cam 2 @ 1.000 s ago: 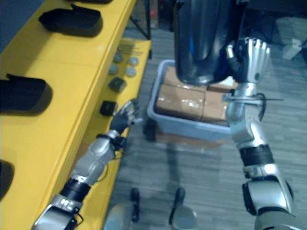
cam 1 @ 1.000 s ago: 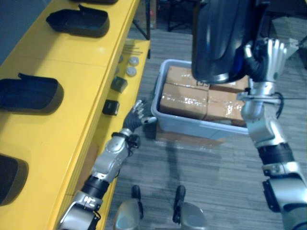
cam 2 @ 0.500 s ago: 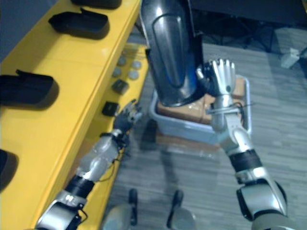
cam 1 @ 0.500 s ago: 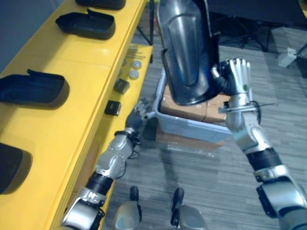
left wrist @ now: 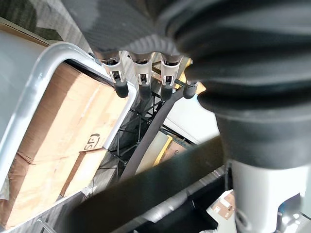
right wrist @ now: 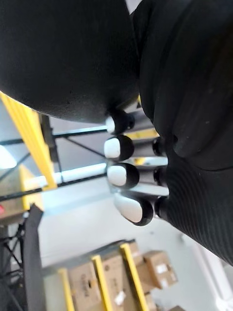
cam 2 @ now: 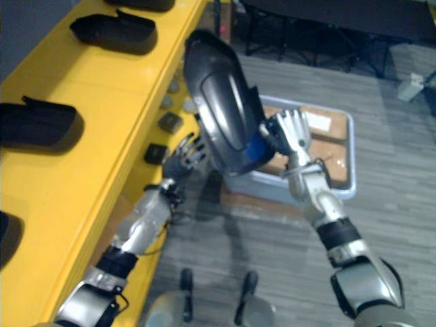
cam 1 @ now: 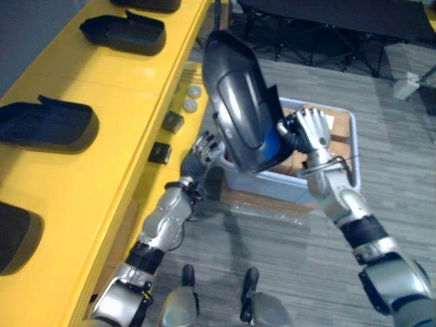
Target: Walk over and take plastic housings, then place them on the shelf
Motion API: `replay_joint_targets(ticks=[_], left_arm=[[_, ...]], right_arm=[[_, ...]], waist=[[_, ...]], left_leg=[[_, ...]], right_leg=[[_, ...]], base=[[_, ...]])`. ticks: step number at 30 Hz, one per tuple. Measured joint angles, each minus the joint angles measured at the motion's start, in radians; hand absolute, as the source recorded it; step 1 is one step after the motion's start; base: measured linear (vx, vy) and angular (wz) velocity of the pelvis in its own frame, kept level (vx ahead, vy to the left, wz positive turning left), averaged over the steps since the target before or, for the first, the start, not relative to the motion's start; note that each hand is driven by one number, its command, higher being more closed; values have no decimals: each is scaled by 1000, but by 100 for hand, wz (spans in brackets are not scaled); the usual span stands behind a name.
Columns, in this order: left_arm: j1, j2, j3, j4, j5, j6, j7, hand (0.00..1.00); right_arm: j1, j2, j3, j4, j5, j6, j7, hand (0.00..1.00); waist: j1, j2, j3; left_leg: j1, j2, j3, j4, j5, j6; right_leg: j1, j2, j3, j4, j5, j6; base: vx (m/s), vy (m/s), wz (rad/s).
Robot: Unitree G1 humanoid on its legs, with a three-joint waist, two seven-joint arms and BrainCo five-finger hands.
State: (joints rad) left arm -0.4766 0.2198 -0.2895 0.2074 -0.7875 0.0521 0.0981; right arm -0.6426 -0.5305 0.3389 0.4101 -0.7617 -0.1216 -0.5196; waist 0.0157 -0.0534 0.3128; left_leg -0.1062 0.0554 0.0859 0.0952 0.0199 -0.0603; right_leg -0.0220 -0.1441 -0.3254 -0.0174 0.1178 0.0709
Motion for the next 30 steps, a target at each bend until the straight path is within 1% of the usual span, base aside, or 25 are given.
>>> replay_joint_targets(ticks=[6,7,12,19,24,26,27,30], left_arm=[[0,-15,-1,0,22,-20,43,0],[0,-15,-3,0,46,-24,53,0],[0,-25,-6,0,92,-28,77,0],[0,-33,-8,0,98,-28,77,0],[0,-33,-8,1,100,-28,78,0],[0,-31,-8,1,100,-28,78,0],[0,-30,-8,1,98,-28,79,100],[0,-30,-7,1,97,-28,83,100]], right_arm=[[4,24,16,0,0,-1,0,100],[7,29,26,0,0,-6,0,100],[10,60,42,7,0,-15,0,100],[10,77,69,39,-8,-27,0,100],[10,100,87,42,-9,-36,1,100],[10,101,89,42,-9,-39,1,100],[10,101,93,42,-9,-40,0,100],[10,101,98,42,-9,-40,0,100]], waist=[[0,-1,0],[0,-1,1],[2,-2,1],[14,-4,4],[18,-19,14],[21,-19,15],[23,-19,15],[24,-19,16]], left_leg=[[0,0,0,1,0,0],[0,0,0,1,0,0],[0,0,-1,1,0,0],[0,1,-2,1,0,0],[-1,0,-4,1,0,0],[-1,-1,-5,1,0,0],[-1,-1,-6,1,0,0],[-2,-1,-7,1,0,0]], right_leg=[[0,0,0,1,0,0],[0,0,0,2,0,0],[0,0,0,3,0,0],[0,0,-1,3,0,0],[0,-1,-3,3,0,0],[0,-1,-4,3,0,0],[0,-2,-4,3,-1,-1],[0,-2,-5,3,-1,-1]], base=[[-2,5,0],[0,0,0],[0,0,0],[0,0,0],[0,0,0],[0,0,0],[0,0,0],[0,0,0]])
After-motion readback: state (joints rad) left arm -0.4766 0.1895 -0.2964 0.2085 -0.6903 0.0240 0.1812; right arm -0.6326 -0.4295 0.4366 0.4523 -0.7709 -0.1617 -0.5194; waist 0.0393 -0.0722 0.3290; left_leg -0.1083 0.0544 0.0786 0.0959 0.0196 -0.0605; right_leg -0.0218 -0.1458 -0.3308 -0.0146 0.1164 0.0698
